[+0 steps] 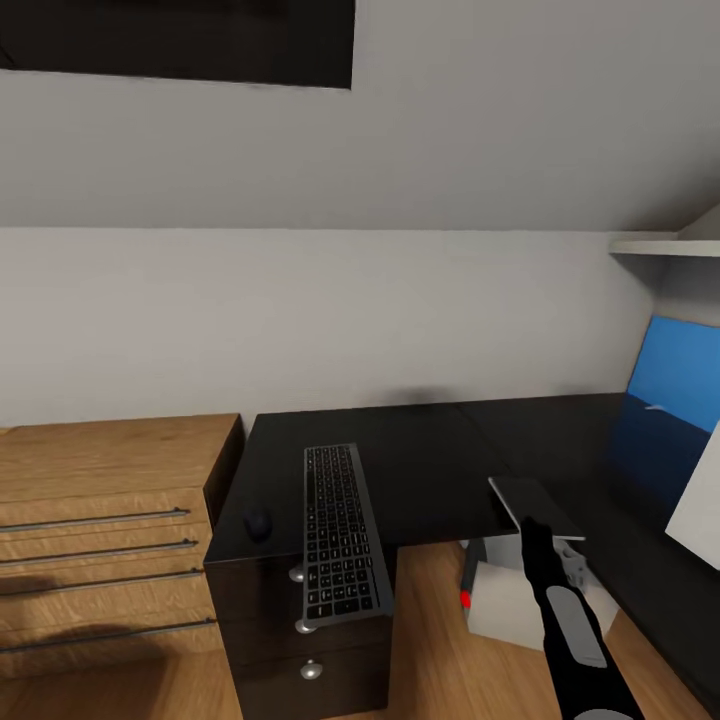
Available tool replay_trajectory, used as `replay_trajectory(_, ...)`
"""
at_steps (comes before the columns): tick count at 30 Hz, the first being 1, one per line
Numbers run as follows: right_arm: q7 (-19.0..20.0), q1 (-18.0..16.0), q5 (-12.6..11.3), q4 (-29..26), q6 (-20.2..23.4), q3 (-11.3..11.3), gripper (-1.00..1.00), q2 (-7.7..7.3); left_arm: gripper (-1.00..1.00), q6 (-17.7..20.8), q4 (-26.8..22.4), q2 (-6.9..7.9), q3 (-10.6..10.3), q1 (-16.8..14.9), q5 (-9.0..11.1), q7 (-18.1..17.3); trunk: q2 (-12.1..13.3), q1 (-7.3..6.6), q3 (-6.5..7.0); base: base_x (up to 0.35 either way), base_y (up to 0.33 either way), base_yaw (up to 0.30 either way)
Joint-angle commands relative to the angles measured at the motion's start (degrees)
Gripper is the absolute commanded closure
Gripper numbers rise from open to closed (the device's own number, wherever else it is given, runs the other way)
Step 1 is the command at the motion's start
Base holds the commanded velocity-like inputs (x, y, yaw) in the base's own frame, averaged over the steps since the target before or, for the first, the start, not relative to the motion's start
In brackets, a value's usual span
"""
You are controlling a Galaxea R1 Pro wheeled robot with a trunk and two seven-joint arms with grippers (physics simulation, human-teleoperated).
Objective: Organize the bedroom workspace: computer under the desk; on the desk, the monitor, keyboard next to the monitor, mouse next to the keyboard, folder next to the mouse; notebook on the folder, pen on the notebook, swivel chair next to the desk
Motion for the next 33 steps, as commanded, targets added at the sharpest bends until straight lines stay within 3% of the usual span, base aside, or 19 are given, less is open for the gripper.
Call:
replay_trajectory(1,0.09,-0.04,-0.58,-0.03,-0.08,-0.07,1.00,0.16,-1.00,0.16,-0.13,0.07,-0.18,-0.01,0.32,0.43,-0.03,0.00,-0.05,0.000,0.000,0.000)
replay_trajectory(15,0.19,-0.04,-0.56,-0.13,-0.38,0.06,1.00,2.36,-1.00,0.16,-0.05,0.16,-0.12,-0.01,0.33,0.43,-0.03,0.00,0.77,-0.034,0.000,0.000)
replay_trajectory(23,0.18,-0.04,-0.55,-0.13,-0.31,1.98,1.00,2.55,-1.00,0.16,0.03,0.16,-0.11,-0.01,0.33,0.43,-0.03,0.00,1.46,-0.285,0.000,0.000)
replay_trajectory(33,0.13,-0.04,-0.56,0.21,-0.24,3.11,1.00,2.62,-1.00,0.16,0.04,0.16,-0.11,-0.01,0.33,0.43,-0.03,0.00,1.66,-0.050,0.000,0.010)
